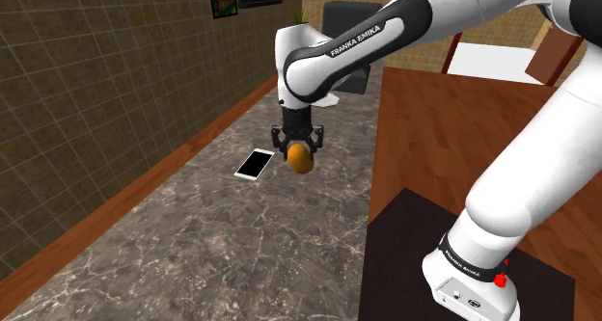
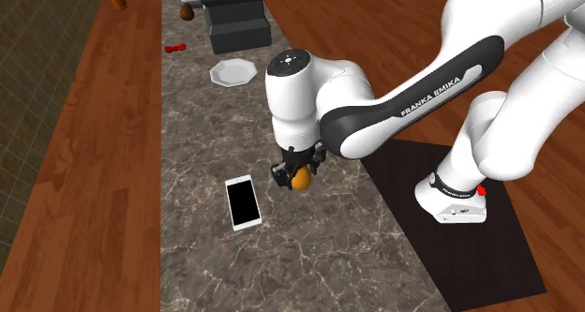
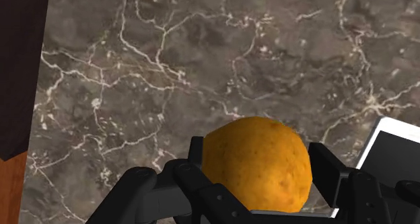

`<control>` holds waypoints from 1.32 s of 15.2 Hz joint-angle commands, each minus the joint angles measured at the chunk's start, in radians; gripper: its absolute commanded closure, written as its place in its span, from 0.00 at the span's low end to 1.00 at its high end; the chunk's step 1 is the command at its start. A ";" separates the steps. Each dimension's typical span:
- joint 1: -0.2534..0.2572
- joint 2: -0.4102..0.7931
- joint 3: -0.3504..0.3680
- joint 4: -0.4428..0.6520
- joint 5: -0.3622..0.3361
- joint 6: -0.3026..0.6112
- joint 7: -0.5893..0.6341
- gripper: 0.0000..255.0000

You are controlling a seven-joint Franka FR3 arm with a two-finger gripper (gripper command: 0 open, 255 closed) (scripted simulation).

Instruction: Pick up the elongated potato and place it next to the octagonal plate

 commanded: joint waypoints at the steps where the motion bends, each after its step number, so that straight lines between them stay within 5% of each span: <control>1: 0.001 -0.013 -0.001 0.016 0.005 -0.029 -0.002 1.00; 16: -0.001 -0.083 -0.018 0.148 0.027 -0.225 -0.020 1.00; 20: -0.045 -0.086 -0.076 0.141 0.008 -0.225 -0.115 1.00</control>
